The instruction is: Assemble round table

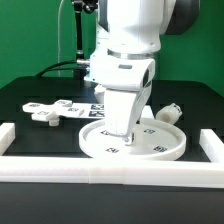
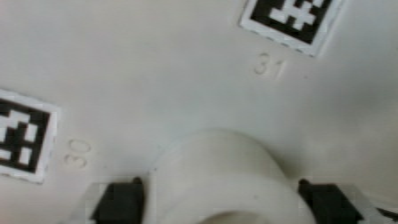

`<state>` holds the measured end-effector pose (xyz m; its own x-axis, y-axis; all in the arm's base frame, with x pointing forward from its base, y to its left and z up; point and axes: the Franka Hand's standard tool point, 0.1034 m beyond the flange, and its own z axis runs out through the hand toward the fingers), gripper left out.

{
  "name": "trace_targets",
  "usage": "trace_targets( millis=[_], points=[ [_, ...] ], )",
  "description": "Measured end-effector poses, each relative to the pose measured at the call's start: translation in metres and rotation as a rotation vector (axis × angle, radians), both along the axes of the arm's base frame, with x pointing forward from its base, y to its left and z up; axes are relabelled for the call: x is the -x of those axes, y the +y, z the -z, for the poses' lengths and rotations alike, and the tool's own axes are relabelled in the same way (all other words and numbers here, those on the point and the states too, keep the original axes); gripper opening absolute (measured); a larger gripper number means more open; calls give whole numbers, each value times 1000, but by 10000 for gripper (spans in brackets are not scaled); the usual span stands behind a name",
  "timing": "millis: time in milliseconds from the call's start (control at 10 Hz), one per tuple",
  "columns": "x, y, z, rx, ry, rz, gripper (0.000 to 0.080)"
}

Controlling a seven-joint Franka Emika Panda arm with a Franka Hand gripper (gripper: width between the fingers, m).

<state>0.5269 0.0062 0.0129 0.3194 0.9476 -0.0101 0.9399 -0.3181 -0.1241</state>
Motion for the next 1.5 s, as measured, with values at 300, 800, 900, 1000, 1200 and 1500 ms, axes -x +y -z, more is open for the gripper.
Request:
trace_targets(
  millis=[300, 800, 900, 1000, 1200, 1500],
  points=[
    [-17, 15, 1, -12, -21, -12, 416],
    [-29, 30, 0, -19, -32, -11, 416],
    [-31, 30, 0, -17, -27, -16, 416],
    [-34, 30, -1, -15, -25, -21, 416],
    [-34, 29, 0, -15, -26, -21, 416],
    [-36, 25, -16, -6, -44, 0, 631]
  ],
)
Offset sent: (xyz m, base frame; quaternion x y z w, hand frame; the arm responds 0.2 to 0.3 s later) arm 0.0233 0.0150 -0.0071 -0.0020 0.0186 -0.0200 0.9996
